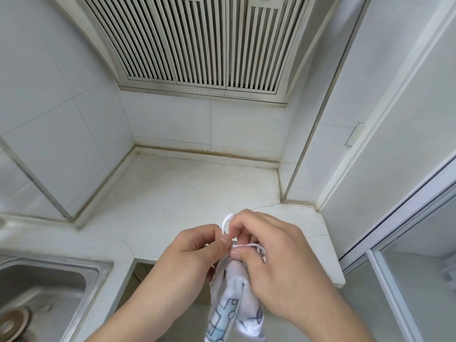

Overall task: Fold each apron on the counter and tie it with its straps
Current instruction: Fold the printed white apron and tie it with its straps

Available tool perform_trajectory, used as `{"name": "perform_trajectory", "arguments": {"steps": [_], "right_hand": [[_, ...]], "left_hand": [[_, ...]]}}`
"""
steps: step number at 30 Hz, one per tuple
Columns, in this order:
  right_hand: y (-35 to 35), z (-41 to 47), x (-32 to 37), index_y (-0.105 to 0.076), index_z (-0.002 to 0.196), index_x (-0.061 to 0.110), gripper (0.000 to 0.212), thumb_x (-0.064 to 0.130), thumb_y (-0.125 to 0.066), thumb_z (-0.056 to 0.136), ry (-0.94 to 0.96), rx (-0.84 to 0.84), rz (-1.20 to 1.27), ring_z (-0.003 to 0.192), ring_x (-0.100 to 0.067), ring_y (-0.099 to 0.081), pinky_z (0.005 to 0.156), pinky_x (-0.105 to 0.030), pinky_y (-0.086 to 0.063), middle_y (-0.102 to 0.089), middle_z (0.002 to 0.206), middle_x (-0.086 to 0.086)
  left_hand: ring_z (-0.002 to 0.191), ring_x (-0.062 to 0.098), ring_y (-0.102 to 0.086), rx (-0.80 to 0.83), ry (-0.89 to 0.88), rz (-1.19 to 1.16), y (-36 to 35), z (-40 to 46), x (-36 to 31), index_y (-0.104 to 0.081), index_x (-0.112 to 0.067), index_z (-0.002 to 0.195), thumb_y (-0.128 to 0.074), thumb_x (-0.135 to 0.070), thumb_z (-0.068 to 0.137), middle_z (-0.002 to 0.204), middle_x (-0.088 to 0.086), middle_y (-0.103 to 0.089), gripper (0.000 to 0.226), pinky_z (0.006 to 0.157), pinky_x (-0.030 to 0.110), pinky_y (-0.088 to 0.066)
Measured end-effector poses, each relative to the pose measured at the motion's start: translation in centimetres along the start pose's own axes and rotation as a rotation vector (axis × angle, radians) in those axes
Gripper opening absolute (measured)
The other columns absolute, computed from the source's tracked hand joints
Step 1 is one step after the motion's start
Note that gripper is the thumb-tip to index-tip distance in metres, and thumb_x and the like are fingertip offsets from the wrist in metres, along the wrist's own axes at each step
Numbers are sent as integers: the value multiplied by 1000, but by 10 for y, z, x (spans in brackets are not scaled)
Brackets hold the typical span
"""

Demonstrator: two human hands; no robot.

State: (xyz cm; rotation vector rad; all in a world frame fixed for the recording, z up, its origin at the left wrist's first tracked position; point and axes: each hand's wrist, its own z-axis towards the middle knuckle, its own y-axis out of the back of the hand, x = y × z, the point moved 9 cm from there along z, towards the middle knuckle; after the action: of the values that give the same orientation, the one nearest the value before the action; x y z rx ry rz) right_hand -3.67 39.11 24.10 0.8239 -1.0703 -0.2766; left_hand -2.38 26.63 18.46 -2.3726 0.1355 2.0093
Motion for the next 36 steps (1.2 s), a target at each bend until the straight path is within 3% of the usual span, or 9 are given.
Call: {"name": "perform_trajectory", "arguments": {"steps": [3, 9, 13, 19, 23, 26, 29, 33, 36], "right_hand": [[1, -2, 2, -57, 89, 32, 25, 9, -69, 88, 43, -39, -27, 88, -12, -61, 72, -25, -49, -60, 88, 14], [-3, -6, -2, -66, 90, 30, 8, 23, -63, 88, 52, -82, -97, 76, -10, -62, 63, -30, -52, -60, 86, 14], [-9, -9, -8, -74, 91, 28, 28, 36, -47, 92, 14, -61, -129, 73, -12, -62, 59, -35, -55, -57, 89, 13], [-7, -9, -16, -71, 87, 30, 16, 26, -56, 93, -80, -74, -82, 83, -8, -61, 71, -28, -52, -57, 93, 18], [-8, -9, -26, -67, 79, 30, 25, 13, -64, 97, -244, -56, 89, 92, -5, -60, 76, -15, -43, -59, 93, 19], [-14, -14, -37, -68, 81, 27, 24, 13, -63, 99, -376, -34, 245, 74, -7, -62, 71, -19, -48, -63, 88, 16], [-21, -16, -41, -70, 84, 22, 22, 13, -59, 102, -444, 1, 347, 73, -14, -69, 76, -40, -61, -69, 81, 5], [-23, -18, -37, -70, 85, 10, 25, 5, -54, 104, -491, 53, 547, 64, -7, -67, 65, -22, -56, -64, 66, 10], [-29, -21, -37, -69, 85, 7, 28, 4, -50, 106, -531, 122, 641, 63, -6, -65, 71, -25, -56, -60, 61, 14]], "left_hand": [[60, 17, -45, 31, 45, -41, 1, -2, 1, -62, -12, 71, -65, -40, 85, 66, 4, -50, 32, 58, 26, -35], [75, 21, -60, 88, 99, 107, 5, -9, 5, -73, -17, 92, -67, -33, 82, 81, 10, -70, 20, 77, 39, -41], [67, 18, -55, 28, 84, 303, 9, -12, 6, -73, -28, 100, -66, -37, 97, 83, 16, -73, 12, 70, 34, -41], [78, 8, -68, -218, -179, 545, 16, -18, -19, -70, -30, 77, -77, -17, 91, 96, -14, -65, 21, 66, 20, -50], [84, 8, -63, -290, -373, 693, 9, -23, -27, -61, -32, 77, -76, -14, 91, 99, -19, -55, 28, 65, 19, -49], [76, 8, -57, -306, -511, 801, -2, -29, -40, -56, -26, 82, -54, -32, 92, 99, -21, -46, 12, 60, 22, -46], [67, 13, -55, -290, -522, 861, -6, -29, -38, -55, -21, 86, -43, -38, 83, 104, -15, -44, 21, 49, 33, -49], [66, 16, -56, -244, -510, 900, -7, -30, -34, -53, -24, 91, -56, -23, 80, 108, -15, -42, 12, 47, 36, -50], [65, 14, -54, -213, -517, 921, -10, -29, -36, -50, -28, 92, -47, -29, 88, 104, -17, -44, 5, 47, 33, -48]]}}
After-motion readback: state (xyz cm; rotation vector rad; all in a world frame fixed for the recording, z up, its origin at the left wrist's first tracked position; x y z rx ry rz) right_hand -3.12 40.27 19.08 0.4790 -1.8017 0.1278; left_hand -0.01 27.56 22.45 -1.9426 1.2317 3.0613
